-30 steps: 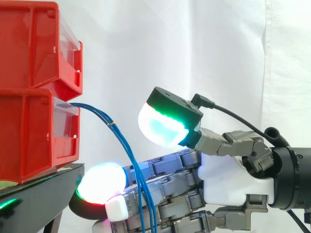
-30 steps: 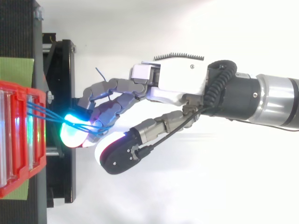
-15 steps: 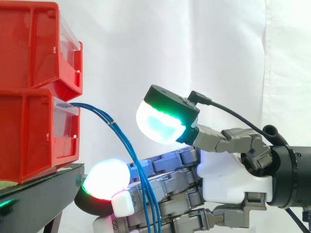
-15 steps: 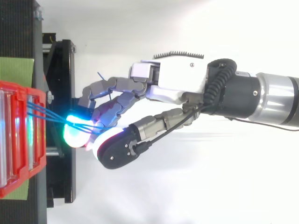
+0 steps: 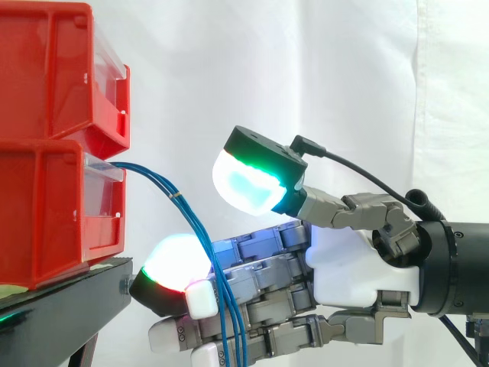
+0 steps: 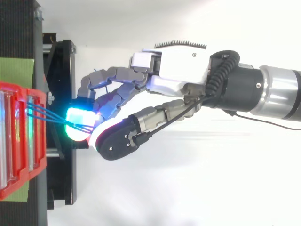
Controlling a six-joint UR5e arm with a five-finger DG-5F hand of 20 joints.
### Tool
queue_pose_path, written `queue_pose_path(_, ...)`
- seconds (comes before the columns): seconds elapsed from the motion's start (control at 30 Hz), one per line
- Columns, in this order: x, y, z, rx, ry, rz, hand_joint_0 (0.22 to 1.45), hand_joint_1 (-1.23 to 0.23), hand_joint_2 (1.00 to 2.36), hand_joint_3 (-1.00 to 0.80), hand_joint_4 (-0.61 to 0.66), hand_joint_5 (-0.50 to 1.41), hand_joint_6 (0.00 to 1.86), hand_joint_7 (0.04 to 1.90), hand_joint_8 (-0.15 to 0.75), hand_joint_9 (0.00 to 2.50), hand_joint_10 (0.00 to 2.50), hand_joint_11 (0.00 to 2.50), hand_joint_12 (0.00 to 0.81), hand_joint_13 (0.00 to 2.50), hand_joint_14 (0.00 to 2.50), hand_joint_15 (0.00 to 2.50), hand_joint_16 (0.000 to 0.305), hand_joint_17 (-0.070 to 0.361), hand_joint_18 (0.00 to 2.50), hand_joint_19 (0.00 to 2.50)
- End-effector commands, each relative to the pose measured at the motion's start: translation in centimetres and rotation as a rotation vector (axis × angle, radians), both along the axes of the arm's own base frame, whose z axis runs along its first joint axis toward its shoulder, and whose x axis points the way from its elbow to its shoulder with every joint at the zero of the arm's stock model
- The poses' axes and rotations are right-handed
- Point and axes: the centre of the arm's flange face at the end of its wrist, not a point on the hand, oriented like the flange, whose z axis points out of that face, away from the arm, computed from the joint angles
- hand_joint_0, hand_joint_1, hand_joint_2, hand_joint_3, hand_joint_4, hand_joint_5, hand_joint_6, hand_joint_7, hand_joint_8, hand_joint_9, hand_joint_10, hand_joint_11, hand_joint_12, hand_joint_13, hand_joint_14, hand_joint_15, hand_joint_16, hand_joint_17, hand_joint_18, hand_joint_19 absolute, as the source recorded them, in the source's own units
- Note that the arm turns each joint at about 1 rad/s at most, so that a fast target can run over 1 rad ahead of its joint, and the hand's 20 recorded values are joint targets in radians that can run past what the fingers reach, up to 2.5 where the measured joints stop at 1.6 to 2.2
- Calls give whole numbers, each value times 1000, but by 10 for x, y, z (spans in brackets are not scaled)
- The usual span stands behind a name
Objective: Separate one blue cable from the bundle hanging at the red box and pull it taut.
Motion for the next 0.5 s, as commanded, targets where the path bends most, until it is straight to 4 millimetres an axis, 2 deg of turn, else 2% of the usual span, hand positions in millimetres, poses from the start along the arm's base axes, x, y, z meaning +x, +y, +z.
queue_pose_path(0.0,1,0,2,1,-3,0,624,-676,1006,-435,220,-123,503,1202,311,922,14,460,268,632,5,148,29,66,531,345)
queue_pose_path(0.2,2,1,4,0,-8,2,628,-688,1008,-427,206,-121,502,1279,312,942,15,509,270,650,6,156,29,65,542,345)
queue_pose_path(0.47,2,0,3,1,-6,2,620,-624,1006,-432,194,-111,501,1359,318,974,15,526,269,668,6,164,29,65,554,351)
